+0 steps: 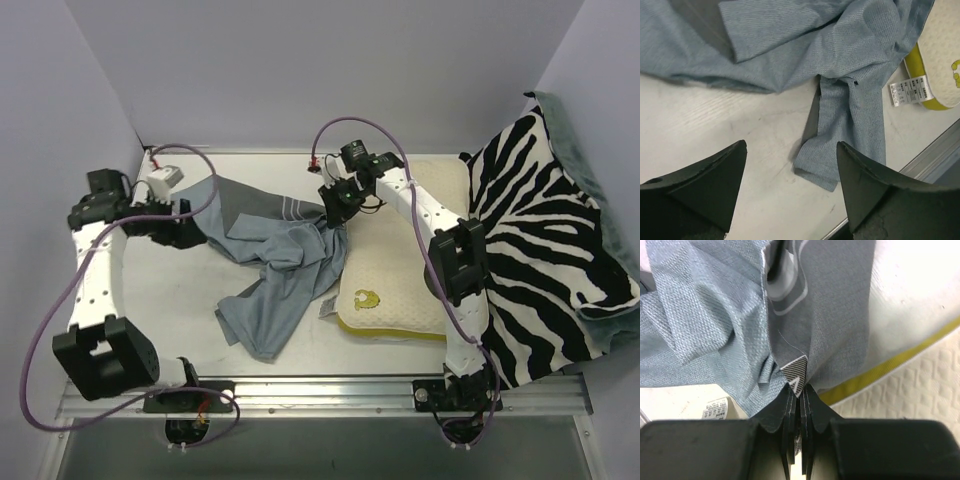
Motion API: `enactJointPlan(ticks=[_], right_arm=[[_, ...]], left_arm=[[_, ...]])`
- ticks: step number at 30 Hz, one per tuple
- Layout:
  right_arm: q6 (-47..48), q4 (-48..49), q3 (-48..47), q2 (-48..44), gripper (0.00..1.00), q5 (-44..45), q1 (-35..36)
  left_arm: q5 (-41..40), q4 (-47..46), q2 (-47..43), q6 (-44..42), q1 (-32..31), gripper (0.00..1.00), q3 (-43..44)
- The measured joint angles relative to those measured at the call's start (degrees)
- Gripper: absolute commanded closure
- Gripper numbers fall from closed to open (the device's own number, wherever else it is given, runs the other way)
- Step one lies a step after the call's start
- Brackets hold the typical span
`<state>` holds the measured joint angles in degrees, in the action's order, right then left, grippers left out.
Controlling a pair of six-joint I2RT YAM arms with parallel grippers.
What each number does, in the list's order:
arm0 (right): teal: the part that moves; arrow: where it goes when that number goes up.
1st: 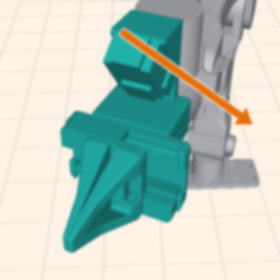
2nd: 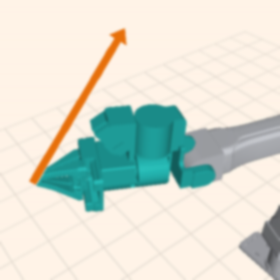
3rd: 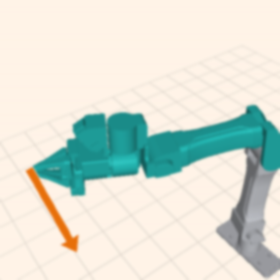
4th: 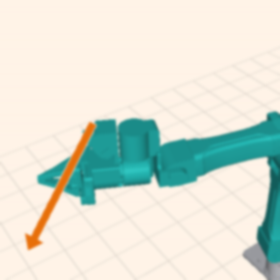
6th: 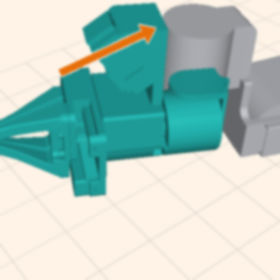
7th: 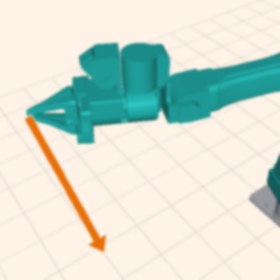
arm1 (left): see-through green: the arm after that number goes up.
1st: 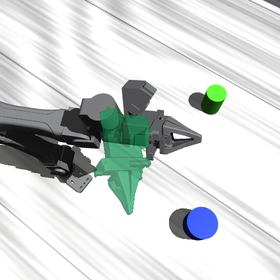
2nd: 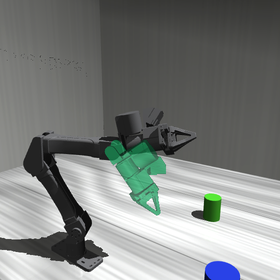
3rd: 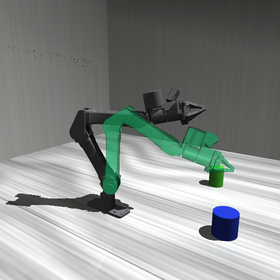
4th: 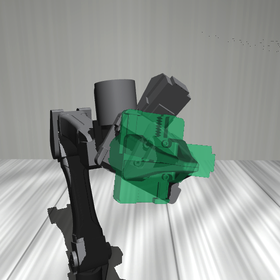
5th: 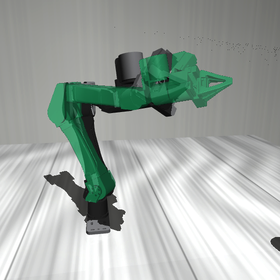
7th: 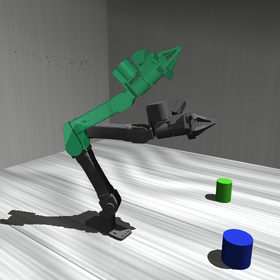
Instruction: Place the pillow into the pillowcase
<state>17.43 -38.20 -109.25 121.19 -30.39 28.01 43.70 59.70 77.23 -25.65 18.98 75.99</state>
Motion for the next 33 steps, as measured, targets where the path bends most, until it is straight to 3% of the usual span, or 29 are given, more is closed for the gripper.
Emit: enactJointPlan(ticks=[1, 4, 9, 15, 20, 23, 29, 30, 33], right_arm=[[-0.1, -0.3, -0.7, 0.5, 1.00, 0.0, 0.2], [-0.8, -0.2, -1.7, 1.7, 1.00, 0.0, 0.8], [-2.0, -0.7, -1.8, 2.5, 1.00, 0.2, 1.0], [-2.6, -0.8, -1.9, 2.5, 1.00, 1.1, 1.0], [-2.6, -1.3, -4.0, 3.3, 0.98, 1.7, 1.0], [-2.3, -1.4, -6.6, 5.0, 0.97, 2.2, 1.4], [-0.9, -1.2, -9.2, 8.5, 0.95, 2.4, 3.6], [-0.8, -1.2, -9.5, 9.1, 0.92, 2.1, 4.2], [-0.7, -1.3, -10.8, 10.9, 0.80, 0.5, 6.2]], left_arm=[[-0.8, -1.9, 2.1, 0.0, -3.5, 0.12, 0.1], [-3.5, -6.5, 12.7, 0.5, -11.1, 0.12, 4.3], [-12.6, -14.3, 30.6, 0.8, -16.3, 0.16, 12.0], [-25.2, -17.2, 41.5, -1.9, -15.6, 0.42, 14.9], [-30.1, -17.6, 43.1, -5.5, -13.2, 0.72, 13.6], [-30.2, -19.5, 39.9, -7.5, -11.0, 0.81, 8.6], [-31.3, -16.0, 23.1, -12.9, -1.5, 0.81, -13.7], [-31.9, -13.9, 20.2, -14.0, 0.7, 0.76, -17.3], [-32.5, -5.8, 13.4, -17.0, 7.2, 0.50, -22.7]])
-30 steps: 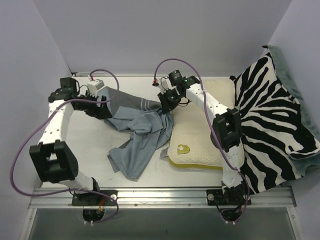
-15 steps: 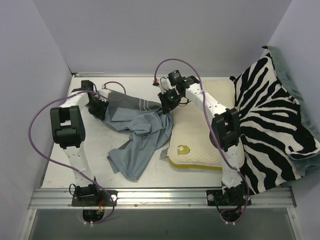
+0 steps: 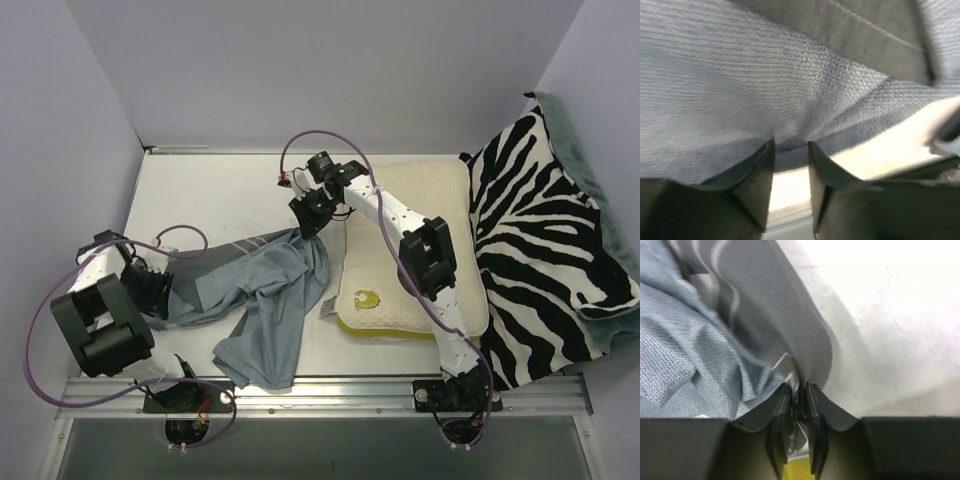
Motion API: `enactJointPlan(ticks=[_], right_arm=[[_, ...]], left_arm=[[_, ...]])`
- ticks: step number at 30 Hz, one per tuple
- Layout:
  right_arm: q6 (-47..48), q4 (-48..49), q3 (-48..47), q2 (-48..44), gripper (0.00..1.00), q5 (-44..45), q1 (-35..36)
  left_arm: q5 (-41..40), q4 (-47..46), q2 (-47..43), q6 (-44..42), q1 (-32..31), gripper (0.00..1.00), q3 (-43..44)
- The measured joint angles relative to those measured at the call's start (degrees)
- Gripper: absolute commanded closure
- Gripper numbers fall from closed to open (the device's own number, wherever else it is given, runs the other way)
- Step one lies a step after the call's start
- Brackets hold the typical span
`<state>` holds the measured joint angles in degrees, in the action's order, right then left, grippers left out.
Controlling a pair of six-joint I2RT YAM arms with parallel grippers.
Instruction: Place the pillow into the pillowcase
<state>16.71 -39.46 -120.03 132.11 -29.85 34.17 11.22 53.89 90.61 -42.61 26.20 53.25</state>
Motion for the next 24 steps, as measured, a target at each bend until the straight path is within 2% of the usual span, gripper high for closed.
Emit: enactJointPlan(ticks=[1, 2, 3, 4, 5, 7, 10, 14, 18, 21, 24], right_arm=[[-0.1, 0.1, -0.3, 0.4, 0.75, -0.4, 0.6], [-0.2, 0.0, -1.0, 0.8, 0.75, -0.9, 1.2], [-0.4, 0.2, -1.7, 1.1, 0.77, -1.3, 1.7], [-0.9, 0.2, -2.6, 1.4, 0.86, -1.8, 2.1], [-1.5, 0.5, -3.5, 1.6, 0.89, -2.5, 2.5], [-3.1, 1.5, -4.8, 1.8, 0.94, -3.6, 3.3], [-5.0, 3.1, -5.9, 1.8, 0.95, -4.8, 3.4], [-6.2, 3.7, -5.9, 1.8, 0.99, -5.2, 3.2], [-7.6, 4.1, -5.6, 1.8, 0.99, -5.7, 3.0], [-8.8, 4.3, -5.4, 1.8, 0.99, -6.1, 2.9], [-9.7, 4.6, -5.1, 1.8, 0.99, -6.6, 2.9]], left_arm=[[0.5, 2.6, -2.3, -0.7, 1.7, 0.35, 0.2], [1.4, 4.1, -4.2, -1.3, 2.3, 0.29, 1.0], [3.0, 5.9, -5.8, -1.2, 2.4, 0.27, 3.0], [4.6, 6.7, -7.0, -0.9, 2.0, 0.27, 5.6], [6.2, 7.1, -7.6, -0.3, 1.1, 0.26, 8.5], [9.4, 7.0, -7.6, 1.3, -1.4, 0.26, 14.3], [13.4, 6.6, -5.8, 3.3, -7.1, 0.25, 19.4], [15.6, 6.5, -0.1, 5.9, -15.1, 0.23, 18.8], [15.1, 5.2, 5.6, 7.9, -18.6, 0.22, 15.6], [13.9, 3.8, 7.1, 8.5, -19.6, 0.24, 13.0], [13.2, 1.9, 7.9, 9.2, -20.3, 0.38, 11.2]])
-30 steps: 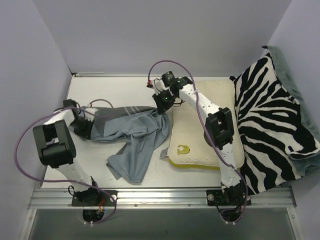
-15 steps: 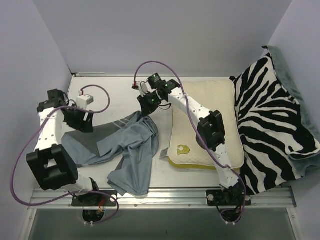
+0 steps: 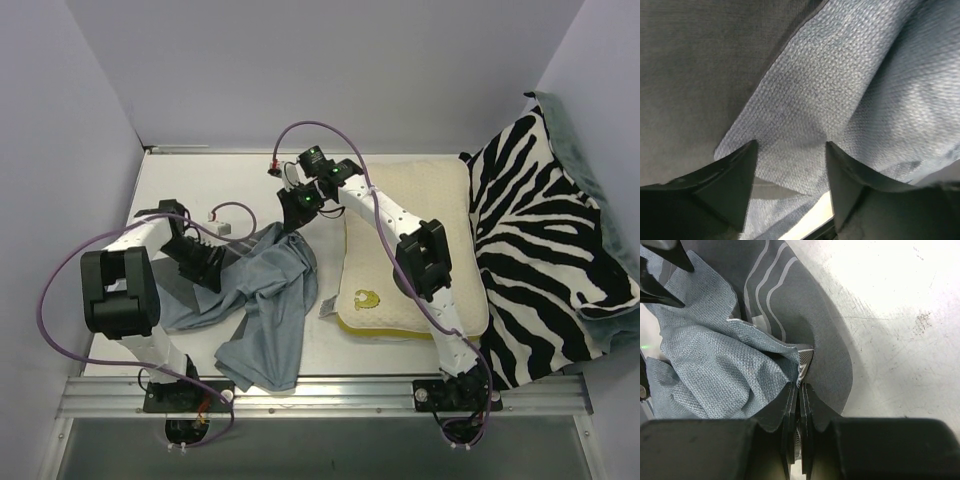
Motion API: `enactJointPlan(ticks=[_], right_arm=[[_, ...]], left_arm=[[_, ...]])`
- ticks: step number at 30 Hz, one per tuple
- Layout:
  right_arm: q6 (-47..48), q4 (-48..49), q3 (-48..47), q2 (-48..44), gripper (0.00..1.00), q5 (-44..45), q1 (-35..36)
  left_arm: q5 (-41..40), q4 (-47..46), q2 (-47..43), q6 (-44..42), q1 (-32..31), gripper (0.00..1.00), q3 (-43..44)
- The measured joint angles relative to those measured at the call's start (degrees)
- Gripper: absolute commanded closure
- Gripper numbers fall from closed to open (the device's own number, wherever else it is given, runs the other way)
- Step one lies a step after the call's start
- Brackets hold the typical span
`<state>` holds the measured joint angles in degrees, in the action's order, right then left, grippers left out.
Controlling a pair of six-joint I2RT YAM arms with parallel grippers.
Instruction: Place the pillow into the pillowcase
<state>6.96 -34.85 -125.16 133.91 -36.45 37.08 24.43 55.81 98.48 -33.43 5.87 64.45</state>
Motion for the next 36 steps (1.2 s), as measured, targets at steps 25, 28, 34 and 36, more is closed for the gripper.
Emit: enactJointPlan(ticks=[25, 28, 34, 36], right_arm=[[-2.5, 1.0, 2.8, -0.5, 0.98, -1.7, 0.0], [-2.5, 1.0, 2.9, -0.5, 0.98, -1.8, 0.0], [-2.4, 1.2, 3.3, -0.6, 0.98, -1.7, 0.0], [-2.4, 1.2, 3.7, -0.8, 0.98, -1.7, 0.0]], left_arm=[[3.6, -3.6, -1.3, 1.3, -1.1, 0.29, 3.7], [4.3, -4.7, 3.6, 1.1, -1.9, 0.30, 4.9], [6.0, -4.5, 7.3, -1.6, -2.6, 0.39, 5.2], [7.0, -3.6, 7.2, -2.8, -2.8, 0.49, 5.2]])
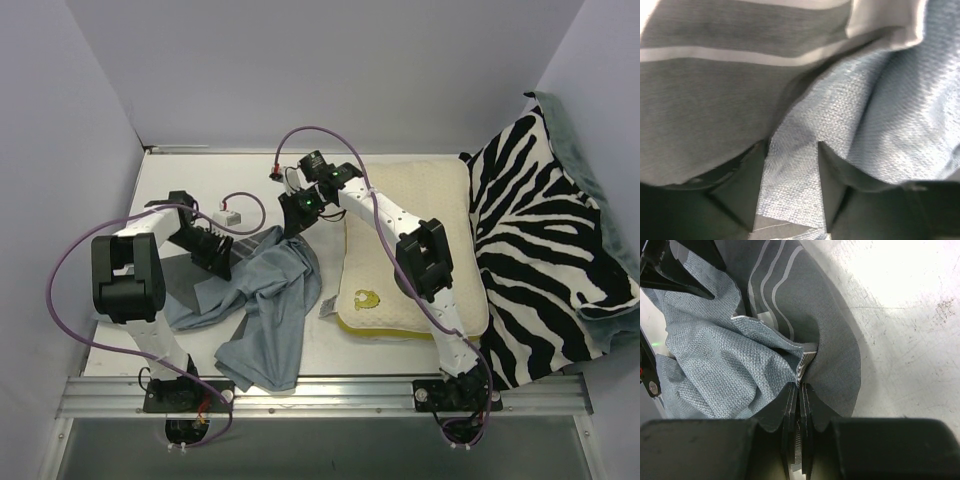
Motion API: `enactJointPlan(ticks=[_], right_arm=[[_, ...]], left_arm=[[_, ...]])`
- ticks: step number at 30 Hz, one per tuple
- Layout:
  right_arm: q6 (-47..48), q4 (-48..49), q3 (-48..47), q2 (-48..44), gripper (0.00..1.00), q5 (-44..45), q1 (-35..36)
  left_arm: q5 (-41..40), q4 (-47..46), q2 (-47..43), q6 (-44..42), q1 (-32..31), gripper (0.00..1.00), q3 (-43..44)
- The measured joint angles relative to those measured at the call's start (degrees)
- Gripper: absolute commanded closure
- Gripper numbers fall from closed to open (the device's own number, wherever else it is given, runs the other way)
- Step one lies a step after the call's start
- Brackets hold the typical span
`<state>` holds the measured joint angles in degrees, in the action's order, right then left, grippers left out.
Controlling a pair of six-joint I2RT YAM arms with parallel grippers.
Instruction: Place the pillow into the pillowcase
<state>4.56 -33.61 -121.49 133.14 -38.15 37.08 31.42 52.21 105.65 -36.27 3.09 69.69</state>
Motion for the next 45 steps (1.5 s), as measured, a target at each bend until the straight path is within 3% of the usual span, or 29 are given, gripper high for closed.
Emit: enactJointPlan(ticks=[5, 8, 9, 14, 16, 18, 21, 24, 26, 28, 29, 30, 35, 45], right_arm=[[0.0, 0.0, 0.2, -0.4, 0.98, 0.2, 0.0], [0.0, 0.0, 0.2, -0.5, 0.97, 0.2, 0.0], [0.0, 0.0, 0.2, -0.5, 0.98, 0.2, 0.0], [0.2, 0.0, 0.2, -0.6, 0.95, 0.3, 0.0], [0.2, 0.1, 0.7, -0.7, 0.89, 0.3, 0.0], [0.3, 0.2, 1.7, -1.0, 0.76, 0.5, 0.0], [0.8, 0.3, 3.9, -1.4, 0.78, 0.8, 0.0], [0.9, 0.3, 5.7, -1.4, 0.85, 1.0, -0.5], [0.7, 0.3, 6.3, -1.4, 0.89, 1.0, -0.7], [0.5, 0.4, 6.4, -1.4, 0.89, 1.0, -1.0], [0.5, 0.5, 6.4, -1.4, 0.89, 1.0, -1.1], [0.4, 0.5, 6.4, -1.4, 0.89, 1.0, -1.2], [0.2, 0.6, 6.4, -1.4, 0.89, 1.0, -1.3], [0.3, 0.9, 7.1, -1.5, 0.89, 1.4, -1.0]], left_arm=[[1.7, 2.2, -0.6, -2.7, 0.0, 0.68, -1.3], [2.4, 4.0, -1.3, -3.5, 0.0, 0.89, -2.7], [2.5, 4.8, -1.4, -3.7, 0.0, 1.00, -2.7], [1.9, 8.6, -3.8, -3.5, 0.5, 1.00, -0.7], [1.7, 11.0, -6.1, -3.0, 2.4, 1.00, 4.5], [1.8, 12.6, -7.8, -2.1, 5.2, 1.00, 12.2], [1.9, 12.1, -10.8, -0.7, 10.0, 1.00, 23.0], [1.9, 12.5, -13.4, -0.9, 12.0, 0.75, 26.3], [2.3, 13.7, -13.7, -1.9, 11.3, 0.47, 25.5], [2.9, 14.4, -12.5, -3.1, 9.7, 0.35, 22.8], [3.2, 14.7, -11.4, -3.6, 8.7, 0.17, 20.7], [3.4, 15.0, -9.7, -4.4, 7.6, 0.14, 18.3], [3.7, 14.2, -0.7, -5.3, 3.4, 0.14, 10.3], [4.1, 11.8, 7.3, -8.0, 1.4, 0.22, 9.6]])
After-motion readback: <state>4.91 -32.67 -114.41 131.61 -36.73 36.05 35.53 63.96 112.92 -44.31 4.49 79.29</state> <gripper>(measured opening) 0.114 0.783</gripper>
